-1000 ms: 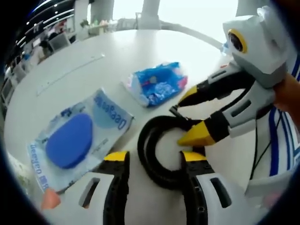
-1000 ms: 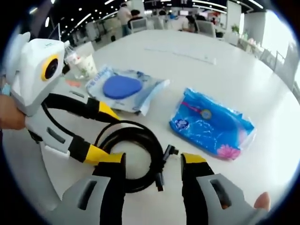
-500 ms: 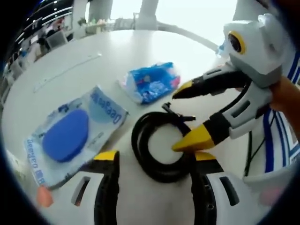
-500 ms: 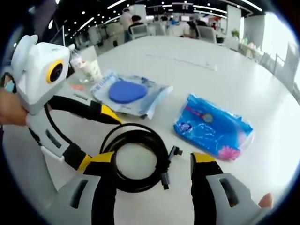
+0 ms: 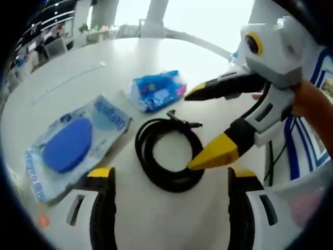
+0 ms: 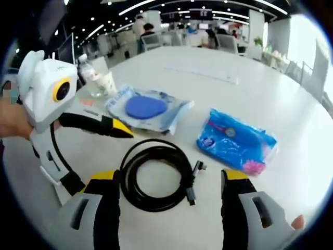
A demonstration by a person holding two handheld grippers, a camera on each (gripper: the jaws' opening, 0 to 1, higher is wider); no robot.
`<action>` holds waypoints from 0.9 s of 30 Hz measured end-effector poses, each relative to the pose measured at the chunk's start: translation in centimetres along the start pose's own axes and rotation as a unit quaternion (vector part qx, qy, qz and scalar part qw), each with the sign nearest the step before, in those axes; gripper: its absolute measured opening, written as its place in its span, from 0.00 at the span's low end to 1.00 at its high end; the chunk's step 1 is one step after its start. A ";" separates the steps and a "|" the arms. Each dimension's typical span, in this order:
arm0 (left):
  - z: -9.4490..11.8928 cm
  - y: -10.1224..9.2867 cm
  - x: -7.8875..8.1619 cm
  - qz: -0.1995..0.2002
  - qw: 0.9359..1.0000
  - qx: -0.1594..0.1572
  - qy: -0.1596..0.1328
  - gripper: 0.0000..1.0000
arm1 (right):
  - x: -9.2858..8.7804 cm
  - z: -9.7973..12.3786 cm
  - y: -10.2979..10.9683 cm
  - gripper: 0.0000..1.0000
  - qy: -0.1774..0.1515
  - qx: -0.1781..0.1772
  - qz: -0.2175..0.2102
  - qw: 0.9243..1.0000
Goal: Arrange the tabletop items into an orderly group along one side of the table until the central work area is clear of visible clutter.
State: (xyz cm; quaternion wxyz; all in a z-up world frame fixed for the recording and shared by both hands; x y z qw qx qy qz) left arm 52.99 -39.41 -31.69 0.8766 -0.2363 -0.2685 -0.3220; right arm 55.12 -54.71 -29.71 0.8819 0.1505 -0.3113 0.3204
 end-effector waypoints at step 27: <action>6.3 0.4 -1.5 -0.006 0.997 0.003 -0.080 0.99 | 0.5 2.9 2.4 0.97 -0.067 -0.030 -0.018 0.997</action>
Point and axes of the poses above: the point that each gripper's makers call its tool centre point, and the gripper's own axes: z roughly backward along the fingers, y roughly to its left, x roughly out of its top, the point moved 9 cm from there along z, roughly backward along the fingers, and after that the axes turned 4 degrees about y, right-handed, at the moved point
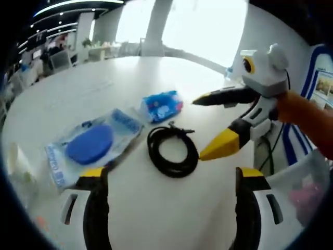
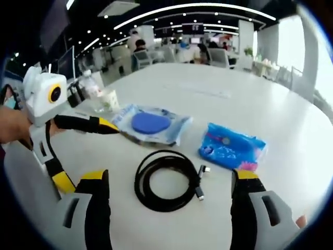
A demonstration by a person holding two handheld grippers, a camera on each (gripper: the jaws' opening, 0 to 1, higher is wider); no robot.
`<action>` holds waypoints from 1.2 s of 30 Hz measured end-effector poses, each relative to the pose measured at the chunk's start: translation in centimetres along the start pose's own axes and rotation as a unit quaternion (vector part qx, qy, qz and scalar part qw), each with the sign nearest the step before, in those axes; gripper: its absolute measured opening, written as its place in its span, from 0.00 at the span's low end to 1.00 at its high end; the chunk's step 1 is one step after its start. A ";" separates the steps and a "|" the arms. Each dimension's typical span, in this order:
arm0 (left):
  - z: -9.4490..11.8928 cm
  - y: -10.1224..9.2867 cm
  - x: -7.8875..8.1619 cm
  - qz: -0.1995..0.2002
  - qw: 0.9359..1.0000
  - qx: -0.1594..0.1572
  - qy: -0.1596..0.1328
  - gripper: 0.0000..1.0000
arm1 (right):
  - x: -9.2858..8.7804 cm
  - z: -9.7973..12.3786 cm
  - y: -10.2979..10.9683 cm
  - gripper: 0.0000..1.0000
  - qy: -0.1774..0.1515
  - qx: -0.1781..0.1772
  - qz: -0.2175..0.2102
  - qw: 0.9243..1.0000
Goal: Arrange the tabletop items into an orderly group along one side of the table until the central work area is clear of visible clutter.
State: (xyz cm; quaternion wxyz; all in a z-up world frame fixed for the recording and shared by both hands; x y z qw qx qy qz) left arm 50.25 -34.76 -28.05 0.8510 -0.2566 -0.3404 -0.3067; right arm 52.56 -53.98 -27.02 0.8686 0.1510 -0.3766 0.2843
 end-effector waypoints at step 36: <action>14.6 1.8 -4.3 0.044 0.988 0.074 -0.128 0.99 | 1.5 5.2 7.1 0.99 -0.086 -0.015 0.004 0.996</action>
Point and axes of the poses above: the point that each gripper's makers call its tool centre point, and the gripper's own axes: z roughly backward along the fingers, y roughly to its left, x roughly out of its top, the point moved 9 cm from there along z, roughly backward along the fingers, and after that the axes turned 4 degrees about y, right-handed, at the moved point
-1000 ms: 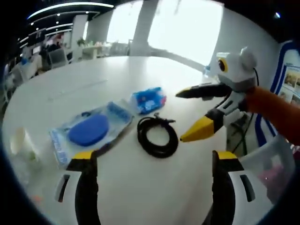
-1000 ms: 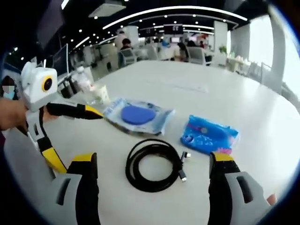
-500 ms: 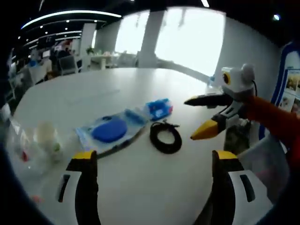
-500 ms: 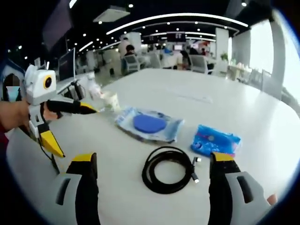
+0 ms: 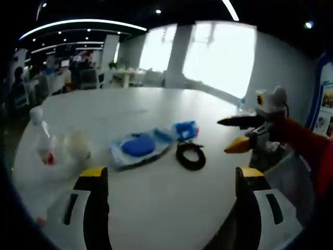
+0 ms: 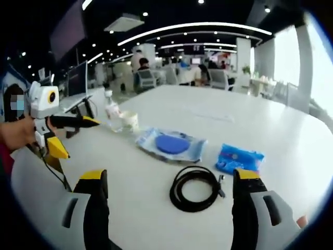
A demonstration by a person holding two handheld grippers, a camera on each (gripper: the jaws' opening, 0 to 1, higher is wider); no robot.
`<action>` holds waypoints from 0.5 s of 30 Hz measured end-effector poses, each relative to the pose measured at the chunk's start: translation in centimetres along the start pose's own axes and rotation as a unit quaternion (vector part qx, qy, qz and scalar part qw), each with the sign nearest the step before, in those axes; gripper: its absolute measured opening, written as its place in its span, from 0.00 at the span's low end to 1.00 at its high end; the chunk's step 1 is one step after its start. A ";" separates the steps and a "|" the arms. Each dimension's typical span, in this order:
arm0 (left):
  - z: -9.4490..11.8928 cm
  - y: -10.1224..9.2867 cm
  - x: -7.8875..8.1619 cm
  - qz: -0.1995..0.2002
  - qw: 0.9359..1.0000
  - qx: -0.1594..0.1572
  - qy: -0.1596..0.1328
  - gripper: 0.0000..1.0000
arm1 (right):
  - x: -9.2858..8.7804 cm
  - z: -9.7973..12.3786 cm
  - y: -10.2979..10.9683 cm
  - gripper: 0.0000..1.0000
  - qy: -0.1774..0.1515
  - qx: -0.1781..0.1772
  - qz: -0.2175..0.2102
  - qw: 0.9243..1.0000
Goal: Arrange the tabletop items into an orderly group along one side of the table until the central work area is clear of visible clutter.
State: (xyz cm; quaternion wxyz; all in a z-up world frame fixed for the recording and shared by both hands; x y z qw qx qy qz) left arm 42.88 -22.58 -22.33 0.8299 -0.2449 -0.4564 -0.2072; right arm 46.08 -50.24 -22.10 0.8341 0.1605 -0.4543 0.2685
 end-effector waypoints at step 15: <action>6.7 0.4 -1.1 -0.001 0.997 0.049 -0.054 0.99 | -0.5 2.3 1.9 1.00 -0.036 -0.031 -0.014 0.999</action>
Point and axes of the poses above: the point that each gripper's makers call its tool centre point, and the gripper's own axes: z roughly backward along the fingers, y roughly to its left, x roughly out of its top, the point moved 9 cm from there along z, roughly backward along the fingers, and after that the axes turned 4 degrees about y, right-handed, at the moved point
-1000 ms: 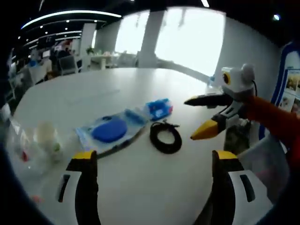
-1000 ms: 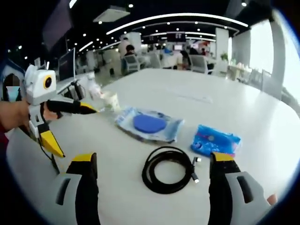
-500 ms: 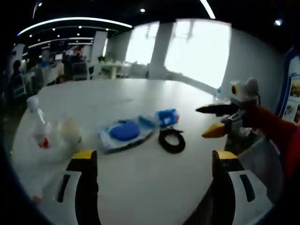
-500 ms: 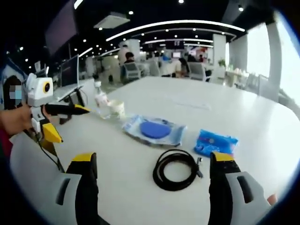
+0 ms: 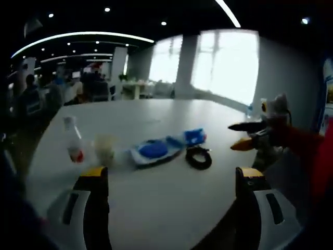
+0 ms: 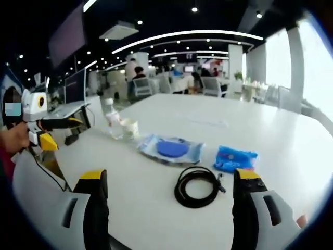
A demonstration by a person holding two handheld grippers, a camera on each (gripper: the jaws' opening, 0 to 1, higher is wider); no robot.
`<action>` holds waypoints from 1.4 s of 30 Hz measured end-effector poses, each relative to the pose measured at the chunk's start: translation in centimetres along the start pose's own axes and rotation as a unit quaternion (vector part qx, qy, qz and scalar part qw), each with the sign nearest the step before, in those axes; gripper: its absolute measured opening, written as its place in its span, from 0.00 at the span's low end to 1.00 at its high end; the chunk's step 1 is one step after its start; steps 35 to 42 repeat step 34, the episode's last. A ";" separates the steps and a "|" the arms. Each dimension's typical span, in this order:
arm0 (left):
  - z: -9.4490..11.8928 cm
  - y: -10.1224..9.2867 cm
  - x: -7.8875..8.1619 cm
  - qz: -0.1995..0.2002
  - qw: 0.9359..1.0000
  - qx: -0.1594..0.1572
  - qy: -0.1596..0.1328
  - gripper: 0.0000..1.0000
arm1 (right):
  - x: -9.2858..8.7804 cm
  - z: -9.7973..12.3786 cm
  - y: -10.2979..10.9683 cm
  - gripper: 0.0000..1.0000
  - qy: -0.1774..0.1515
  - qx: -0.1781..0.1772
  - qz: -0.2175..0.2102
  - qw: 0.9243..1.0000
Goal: Arrange the tabletop items into an orderly group along one side of the table until the central work area is clear of visible clutter.
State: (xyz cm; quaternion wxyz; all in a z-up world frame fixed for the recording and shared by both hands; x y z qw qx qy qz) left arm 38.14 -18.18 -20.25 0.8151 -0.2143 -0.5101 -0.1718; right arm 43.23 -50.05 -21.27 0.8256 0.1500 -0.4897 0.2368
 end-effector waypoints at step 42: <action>2.7 0.0 -0.4 -0.003 0.998 0.055 -0.032 0.99 | -0.1 2.6 0.5 1.00 -0.057 -0.063 -0.005 0.996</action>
Point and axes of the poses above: the point that each gripper's makers call its tool centre point, and the gripper's own axes: z roughly backward along the fingers, y roughly to its left, x roughly out of its top, the point moved 9 cm from there along z, roughly backward along the fingers, and after that the axes turned 4 degrees about y, right-handed, at the moved point
